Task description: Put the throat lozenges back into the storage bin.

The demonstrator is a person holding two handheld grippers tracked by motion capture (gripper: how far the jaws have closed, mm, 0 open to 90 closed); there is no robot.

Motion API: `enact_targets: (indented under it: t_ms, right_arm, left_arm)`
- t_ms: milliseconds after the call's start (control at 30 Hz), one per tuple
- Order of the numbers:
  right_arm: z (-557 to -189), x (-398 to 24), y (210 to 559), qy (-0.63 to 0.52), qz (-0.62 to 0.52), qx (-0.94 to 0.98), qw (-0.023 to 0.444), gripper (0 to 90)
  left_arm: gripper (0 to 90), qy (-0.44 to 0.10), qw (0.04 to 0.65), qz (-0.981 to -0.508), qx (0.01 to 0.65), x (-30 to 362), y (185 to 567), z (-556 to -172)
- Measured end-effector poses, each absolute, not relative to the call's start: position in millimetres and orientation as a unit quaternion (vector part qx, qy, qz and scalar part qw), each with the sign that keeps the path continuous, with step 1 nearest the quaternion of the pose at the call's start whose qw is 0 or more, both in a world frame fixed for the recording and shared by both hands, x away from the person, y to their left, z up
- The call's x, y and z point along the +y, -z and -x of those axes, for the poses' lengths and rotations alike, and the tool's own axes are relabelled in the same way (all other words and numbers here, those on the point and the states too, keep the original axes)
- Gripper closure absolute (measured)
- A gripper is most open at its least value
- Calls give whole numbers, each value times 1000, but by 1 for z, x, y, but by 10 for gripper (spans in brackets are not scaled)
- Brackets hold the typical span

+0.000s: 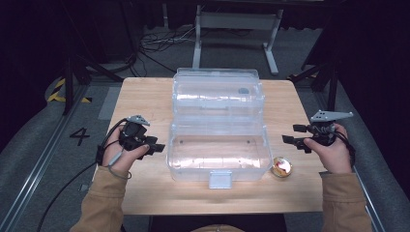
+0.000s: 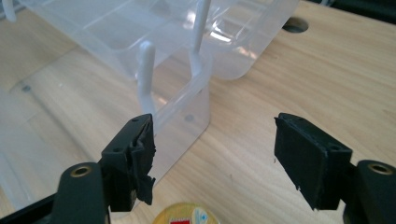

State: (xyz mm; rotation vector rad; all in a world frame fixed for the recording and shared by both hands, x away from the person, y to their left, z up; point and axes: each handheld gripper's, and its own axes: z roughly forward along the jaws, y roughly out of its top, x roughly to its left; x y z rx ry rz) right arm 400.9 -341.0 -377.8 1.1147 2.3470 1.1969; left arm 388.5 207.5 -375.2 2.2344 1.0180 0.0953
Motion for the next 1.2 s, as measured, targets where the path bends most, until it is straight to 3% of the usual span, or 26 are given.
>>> enact_targets:
  t_ms: [400,1200]
  right_arm:
    - [-396,-334,386,-355,-376,851,85,264]
    - [-399,-324,414,-243,-362,899,34,241]
  left_arm:
    - [532,-35,329,-855,398,210,380,-390]
    - [531,-34,321,-859,397,210,383,-391]
